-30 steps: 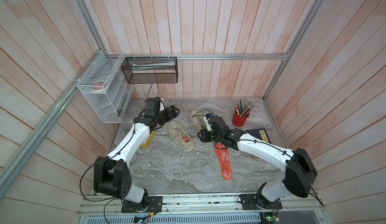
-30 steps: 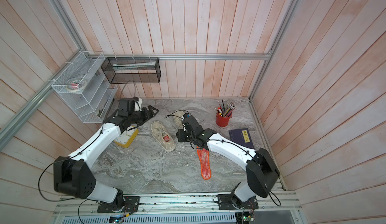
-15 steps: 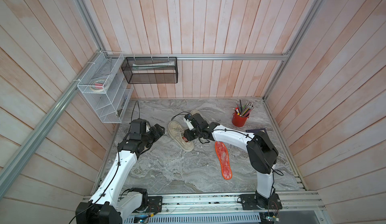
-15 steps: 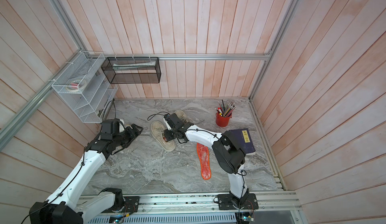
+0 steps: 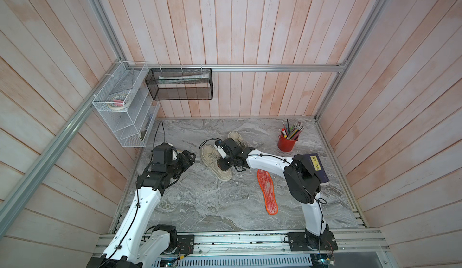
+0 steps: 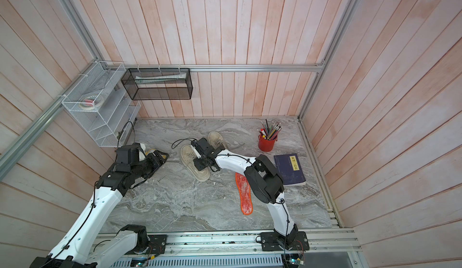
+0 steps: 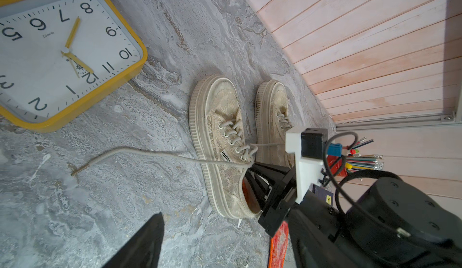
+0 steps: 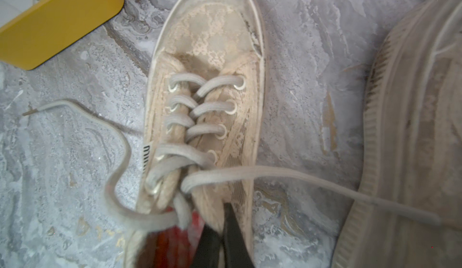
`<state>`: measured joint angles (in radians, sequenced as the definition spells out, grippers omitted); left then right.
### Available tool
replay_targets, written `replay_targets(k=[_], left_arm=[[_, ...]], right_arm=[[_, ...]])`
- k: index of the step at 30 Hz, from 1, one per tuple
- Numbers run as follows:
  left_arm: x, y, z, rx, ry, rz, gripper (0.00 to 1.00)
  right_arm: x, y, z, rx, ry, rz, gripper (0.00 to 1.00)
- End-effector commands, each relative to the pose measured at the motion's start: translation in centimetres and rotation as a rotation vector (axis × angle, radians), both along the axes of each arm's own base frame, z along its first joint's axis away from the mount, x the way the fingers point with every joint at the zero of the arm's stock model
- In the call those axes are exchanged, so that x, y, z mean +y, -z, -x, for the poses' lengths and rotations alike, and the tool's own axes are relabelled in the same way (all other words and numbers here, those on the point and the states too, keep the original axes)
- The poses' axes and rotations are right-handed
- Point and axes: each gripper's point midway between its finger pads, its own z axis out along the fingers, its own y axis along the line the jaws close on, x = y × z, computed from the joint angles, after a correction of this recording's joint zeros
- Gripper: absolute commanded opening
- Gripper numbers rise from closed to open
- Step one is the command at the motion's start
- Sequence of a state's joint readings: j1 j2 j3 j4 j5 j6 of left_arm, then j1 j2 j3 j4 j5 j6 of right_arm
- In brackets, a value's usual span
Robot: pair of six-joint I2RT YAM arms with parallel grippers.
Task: Remove the insole from the shoe
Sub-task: Move the shoe to the center of the board.
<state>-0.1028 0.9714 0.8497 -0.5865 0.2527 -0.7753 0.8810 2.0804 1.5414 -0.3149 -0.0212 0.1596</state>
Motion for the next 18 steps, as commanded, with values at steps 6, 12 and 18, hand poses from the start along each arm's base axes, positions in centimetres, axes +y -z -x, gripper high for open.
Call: replay_targets(k=[6,12,18], left_arm=[[0.1,1.2,0.6,0.009,0.032,-0.031,0.8],[-1.3,2.5,0.7,0.021,0.1,0.009,0.76],[-2.5,4.4,0.8,0.051,0.155,0.013,0.77]], right_arm=[[-3.4,0.7,7.5,0.1,-0.15,0.109,0.0],[-5.8,1.0,9.4,0.089,-0.155,0.094,0.05],[-5.1,-3.1,7.3,0.058,-0.007,0.049,0.4]])
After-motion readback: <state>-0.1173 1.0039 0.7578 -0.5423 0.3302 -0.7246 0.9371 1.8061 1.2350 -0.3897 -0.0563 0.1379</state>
